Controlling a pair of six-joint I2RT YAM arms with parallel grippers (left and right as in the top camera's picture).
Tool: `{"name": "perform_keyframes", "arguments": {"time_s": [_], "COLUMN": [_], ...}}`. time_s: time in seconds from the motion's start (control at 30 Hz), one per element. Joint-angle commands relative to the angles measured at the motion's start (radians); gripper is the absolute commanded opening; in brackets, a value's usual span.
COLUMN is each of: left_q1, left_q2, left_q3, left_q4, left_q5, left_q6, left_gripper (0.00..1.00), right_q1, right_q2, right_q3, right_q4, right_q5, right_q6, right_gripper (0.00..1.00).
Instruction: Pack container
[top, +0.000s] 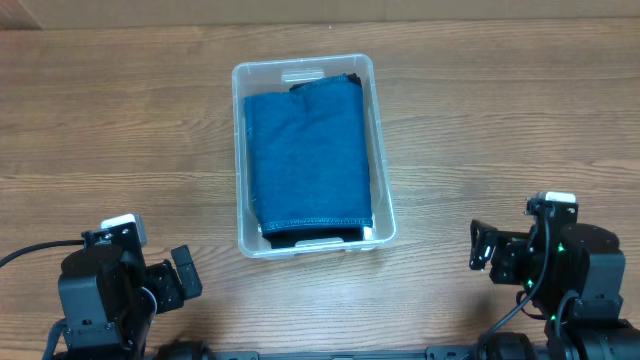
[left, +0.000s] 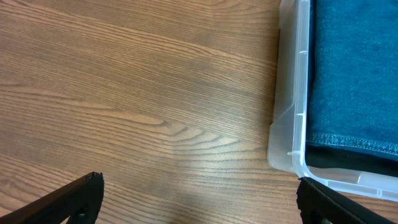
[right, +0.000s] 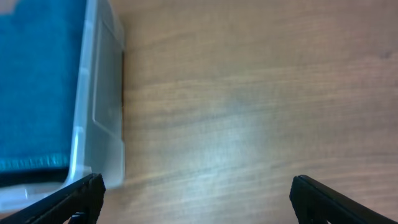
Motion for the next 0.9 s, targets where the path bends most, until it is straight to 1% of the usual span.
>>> {"name": "perform_keyframes", "arguments": {"time_s": [0.0, 0.2, 0.33, 0.4, 0.57, 0.67, 0.73, 0.87], "left_q1": [0.003, 0.003, 0.003, 0.003, 0.003, 0.003, 0.003, 0.003], "left_q2": [-0.009, -0.009, -0.009, -0.009, -0.009, -0.009, -0.009, -0.009], "left_q3": [-0.005, -0.005, -0.005, -0.005, -0.005, -0.005, -0.005, -0.005], "left_q4": [0.0, 0.0, 0.0, 0.0, 0.0, 0.0, 0.0, 0.0], "left_q5": [-0.012, -0.012, -0.012, -0.012, -0.012, -0.012, -0.012, -0.012], "left_q6": [0.019, 0.019, 0.019, 0.019, 0.019, 0.019, 0.019, 0.019], "left_gripper": [1.0, 1.0, 1.0, 1.0, 1.0, 1.0, 1.0, 1.0], "right_q1": [0.0, 0.0, 0.002, 0.002, 0.002, 0.002, 0.002, 0.007], "right_q2": [-0.002, -0.004, -0.058, -0.143, -0.419, -0.54, -0.587, -0.581], "right_q3": [-0.002, -0.004, -0.034, -0.092, -0.315, -0.438, -0.512, -0.661], "right_q4": [-0.015, 0.004, 0.054, 0.125, 0.335, 0.469, 0.567, 0.832], "right_q5": [0.009, 0.039, 0.017, 0.003, -0.033, -0.043, -0.043, -0.043], "right_q6": [0.004, 0.004, 0.003, 0.003, 0.003, 0.003, 0.002, -0.058], "right_gripper": [1.0, 1.0, 1.0, 1.0, 1.0, 1.0, 1.0, 1.0]}}
